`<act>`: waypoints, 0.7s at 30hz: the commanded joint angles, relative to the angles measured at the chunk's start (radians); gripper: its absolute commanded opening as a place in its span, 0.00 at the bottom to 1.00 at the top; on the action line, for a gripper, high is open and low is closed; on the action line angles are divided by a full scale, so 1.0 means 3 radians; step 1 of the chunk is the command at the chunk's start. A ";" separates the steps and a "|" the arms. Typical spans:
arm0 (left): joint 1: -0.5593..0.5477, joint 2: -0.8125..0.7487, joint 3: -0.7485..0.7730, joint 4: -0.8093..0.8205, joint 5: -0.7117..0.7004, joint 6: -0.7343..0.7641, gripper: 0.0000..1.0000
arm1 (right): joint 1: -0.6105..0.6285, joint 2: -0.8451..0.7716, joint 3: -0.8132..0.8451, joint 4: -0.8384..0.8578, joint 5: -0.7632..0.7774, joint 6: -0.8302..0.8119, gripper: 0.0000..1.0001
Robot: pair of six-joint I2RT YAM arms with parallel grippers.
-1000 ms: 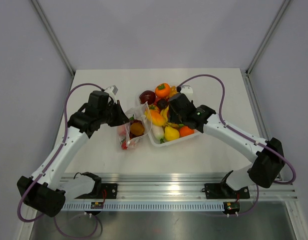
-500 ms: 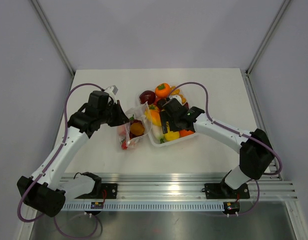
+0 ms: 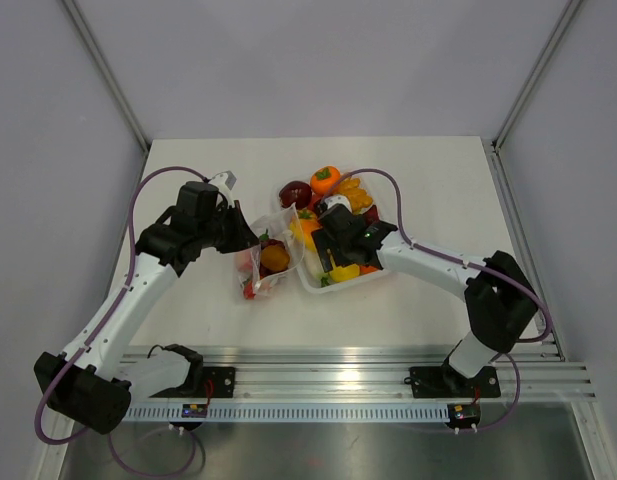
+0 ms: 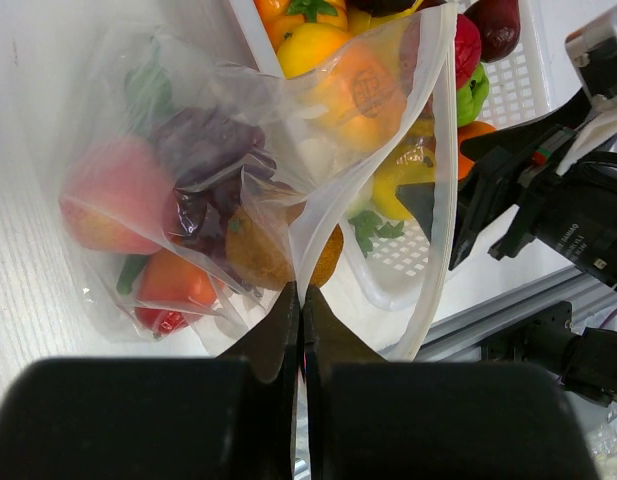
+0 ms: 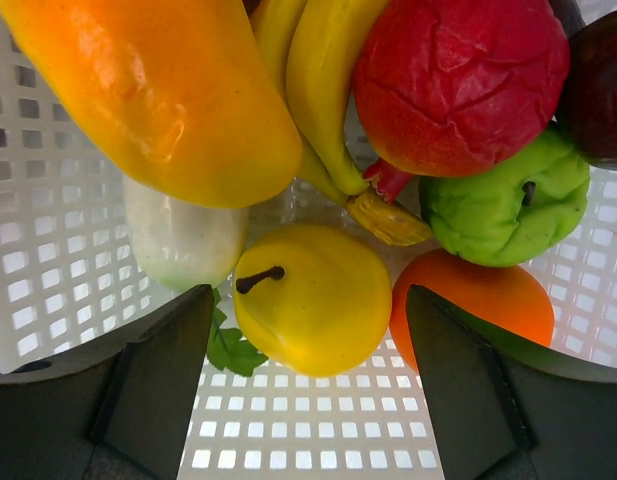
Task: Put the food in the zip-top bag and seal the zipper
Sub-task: Pick up the fake fruit from the bin.
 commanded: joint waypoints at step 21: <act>-0.0009 -0.0040 0.0006 0.0133 -0.0033 0.0011 0.00 | 0.0070 -0.0343 -0.0087 0.0025 0.0459 0.0131 0.12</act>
